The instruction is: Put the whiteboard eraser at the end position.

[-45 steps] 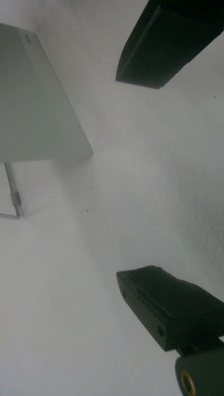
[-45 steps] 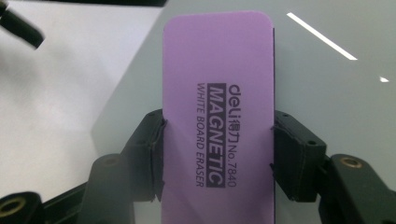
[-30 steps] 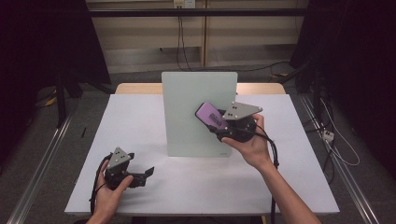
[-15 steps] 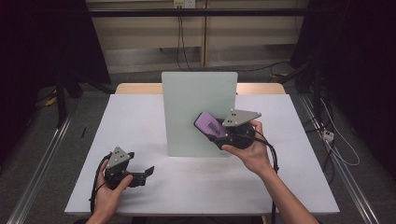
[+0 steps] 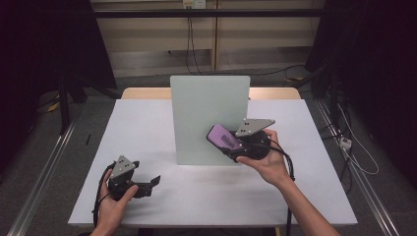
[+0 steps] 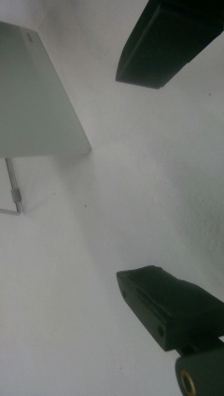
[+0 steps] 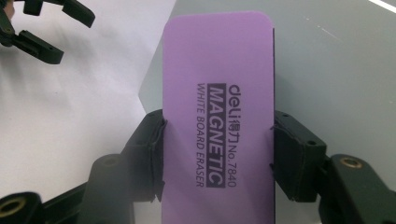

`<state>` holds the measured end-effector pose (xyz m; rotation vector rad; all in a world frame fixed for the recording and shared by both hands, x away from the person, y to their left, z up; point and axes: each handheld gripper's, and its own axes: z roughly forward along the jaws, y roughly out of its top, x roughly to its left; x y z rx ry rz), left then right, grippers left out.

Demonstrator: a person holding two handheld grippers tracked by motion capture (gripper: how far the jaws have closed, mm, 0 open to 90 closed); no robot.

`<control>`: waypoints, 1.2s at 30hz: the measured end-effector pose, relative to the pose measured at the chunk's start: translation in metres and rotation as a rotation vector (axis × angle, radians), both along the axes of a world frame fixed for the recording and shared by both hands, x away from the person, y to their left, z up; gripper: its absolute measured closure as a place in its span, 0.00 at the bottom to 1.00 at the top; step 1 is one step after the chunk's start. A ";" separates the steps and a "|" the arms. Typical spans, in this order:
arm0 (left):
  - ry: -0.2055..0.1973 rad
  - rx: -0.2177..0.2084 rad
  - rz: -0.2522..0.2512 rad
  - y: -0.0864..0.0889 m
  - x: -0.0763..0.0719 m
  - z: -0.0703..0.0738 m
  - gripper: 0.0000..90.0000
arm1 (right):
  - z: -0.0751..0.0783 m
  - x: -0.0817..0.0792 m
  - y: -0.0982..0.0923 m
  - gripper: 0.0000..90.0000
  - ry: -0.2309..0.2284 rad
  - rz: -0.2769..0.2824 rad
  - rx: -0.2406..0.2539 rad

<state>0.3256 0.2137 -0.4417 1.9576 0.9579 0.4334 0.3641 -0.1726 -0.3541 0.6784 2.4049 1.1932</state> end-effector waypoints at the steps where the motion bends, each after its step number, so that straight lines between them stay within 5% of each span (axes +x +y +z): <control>1: -0.002 0.006 -0.002 0.000 0.000 0.000 0.06 | 0.000 0.000 0.000 0.46 0.004 0.004 0.004; 22: -0.007 0.023 0.003 -0.003 0.000 0.001 0.06 | -0.009 -0.012 -0.009 0.46 0.078 0.055 -0.036; 36: -0.007 0.010 0.001 -0.003 0.000 0.001 0.06 | -0.015 -0.016 0.007 0.46 0.139 0.128 -0.093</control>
